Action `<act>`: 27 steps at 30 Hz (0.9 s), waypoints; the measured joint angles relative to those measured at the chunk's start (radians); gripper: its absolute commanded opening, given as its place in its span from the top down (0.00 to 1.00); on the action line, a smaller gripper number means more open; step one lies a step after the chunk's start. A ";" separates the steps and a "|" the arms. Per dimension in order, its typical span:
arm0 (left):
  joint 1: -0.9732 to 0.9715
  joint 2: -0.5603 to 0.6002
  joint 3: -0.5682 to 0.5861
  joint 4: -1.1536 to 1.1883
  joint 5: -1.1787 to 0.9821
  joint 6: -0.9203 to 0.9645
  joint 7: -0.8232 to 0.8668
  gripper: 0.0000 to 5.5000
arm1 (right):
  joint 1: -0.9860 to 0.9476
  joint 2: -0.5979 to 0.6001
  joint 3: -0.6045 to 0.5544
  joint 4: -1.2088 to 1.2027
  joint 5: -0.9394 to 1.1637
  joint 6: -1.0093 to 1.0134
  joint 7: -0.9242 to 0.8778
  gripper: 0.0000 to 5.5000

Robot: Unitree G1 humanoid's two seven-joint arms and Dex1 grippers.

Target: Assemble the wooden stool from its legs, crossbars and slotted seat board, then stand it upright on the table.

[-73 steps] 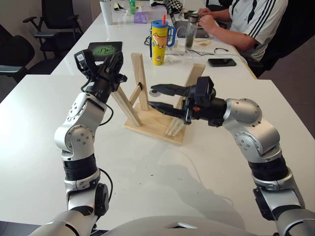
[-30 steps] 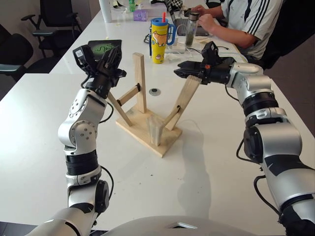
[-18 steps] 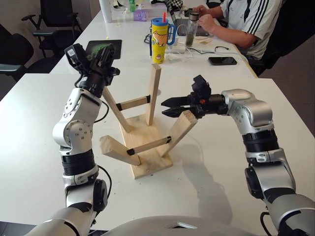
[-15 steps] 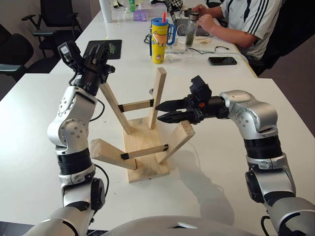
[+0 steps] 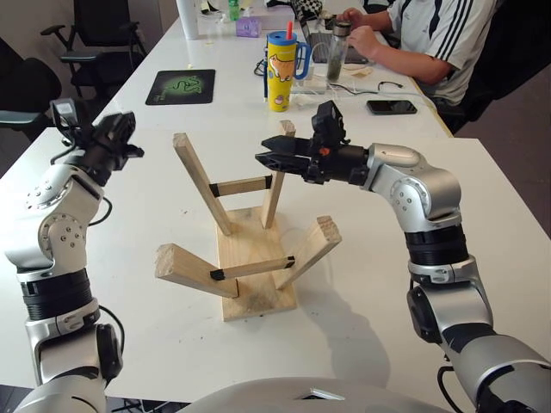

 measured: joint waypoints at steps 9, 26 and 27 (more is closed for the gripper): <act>0.062 0.060 -0.105 -0.026 0.077 0.040 -0.110 0.79 | -0.095 0.129 0.041 0.249 -0.116 -0.022 -0.177 0.66; 0.070 -0.012 -0.100 -0.091 0.115 0.046 -0.078 0.79 | -0.039 0.134 -0.129 0.007 -0.314 0.109 -0.787 0.66; 0.077 -0.013 -0.099 -0.095 0.116 0.048 -0.079 0.79 | -0.023 0.135 -0.126 -0.053 -0.308 0.151 -0.791 0.66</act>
